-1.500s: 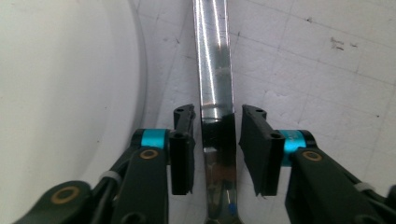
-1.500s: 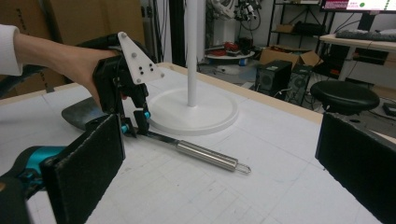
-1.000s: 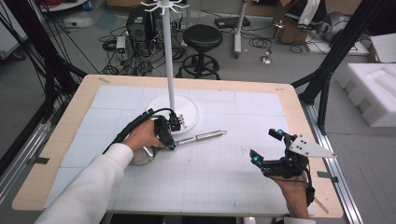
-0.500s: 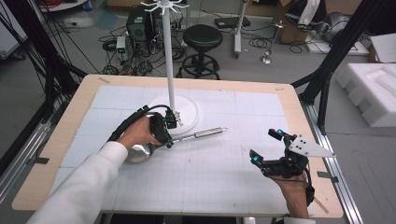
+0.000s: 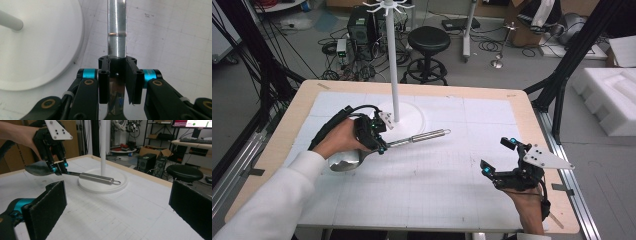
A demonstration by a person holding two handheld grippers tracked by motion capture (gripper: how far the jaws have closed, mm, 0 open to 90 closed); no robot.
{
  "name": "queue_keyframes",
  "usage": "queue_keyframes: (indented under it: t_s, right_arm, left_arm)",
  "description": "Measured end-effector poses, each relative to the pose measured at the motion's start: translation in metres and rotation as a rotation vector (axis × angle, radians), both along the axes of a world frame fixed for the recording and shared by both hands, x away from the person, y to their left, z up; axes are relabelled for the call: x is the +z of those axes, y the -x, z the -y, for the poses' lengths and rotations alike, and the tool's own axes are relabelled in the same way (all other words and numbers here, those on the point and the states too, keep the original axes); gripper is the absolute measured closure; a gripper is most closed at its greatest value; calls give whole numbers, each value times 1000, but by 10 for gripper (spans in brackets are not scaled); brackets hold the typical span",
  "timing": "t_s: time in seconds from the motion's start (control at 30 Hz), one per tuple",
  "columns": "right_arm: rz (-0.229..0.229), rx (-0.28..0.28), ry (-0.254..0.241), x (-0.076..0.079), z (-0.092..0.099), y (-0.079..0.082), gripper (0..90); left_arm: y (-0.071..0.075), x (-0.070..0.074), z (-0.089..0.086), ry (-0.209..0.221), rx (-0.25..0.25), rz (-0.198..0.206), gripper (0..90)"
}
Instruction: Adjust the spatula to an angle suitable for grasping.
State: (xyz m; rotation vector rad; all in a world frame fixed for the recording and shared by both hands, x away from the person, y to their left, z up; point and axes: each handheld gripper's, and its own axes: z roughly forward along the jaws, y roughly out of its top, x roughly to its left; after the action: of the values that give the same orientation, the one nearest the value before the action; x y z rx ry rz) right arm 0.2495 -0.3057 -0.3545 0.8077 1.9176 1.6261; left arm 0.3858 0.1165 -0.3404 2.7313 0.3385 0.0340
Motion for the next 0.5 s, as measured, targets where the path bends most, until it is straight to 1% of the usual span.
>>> queue_keyframes:
  t_s: [0.07, 0.17, 0.23, 0.3, 0.33, 0.4, 0.43, 0.5]
  right_arm:
    - [-4, 0, -2, 1, 0, 1, 4]
    - [4, -2, -1, 2, 1, 1, 4]
    - [1, 1, -3, 1, 1, 1, 4]
    - [0, 3, 4, 0, 0, 1, 4]
    - [-4, 4, 4, 0, -1, 0, 4]
    - [5, 2, 9, 0, -1, 0, 4]
    - [-4, 2, 6, 1, -1, 1, 4]
    - [2, 4, 8, 1, -1, 1, 4]
  left_arm:
    - [2, 4, -5, 3, -7, 12, 749]
    - [5, 9, -12, 24, -6, 12, 749]
    - [6, 12, -18, 26, -12, 21, 749]
    - [7, 13, -25, 28, -14, 27, 749]
    - [8, 14, -29, 30, -12, 23, 749]
    - [10, 14, -37, 26, -10, 24, 749]
    - [11, 14, -40, 28, -14, 24, 749]
    - [13, 13, -48, 29, -13, 24, 749]
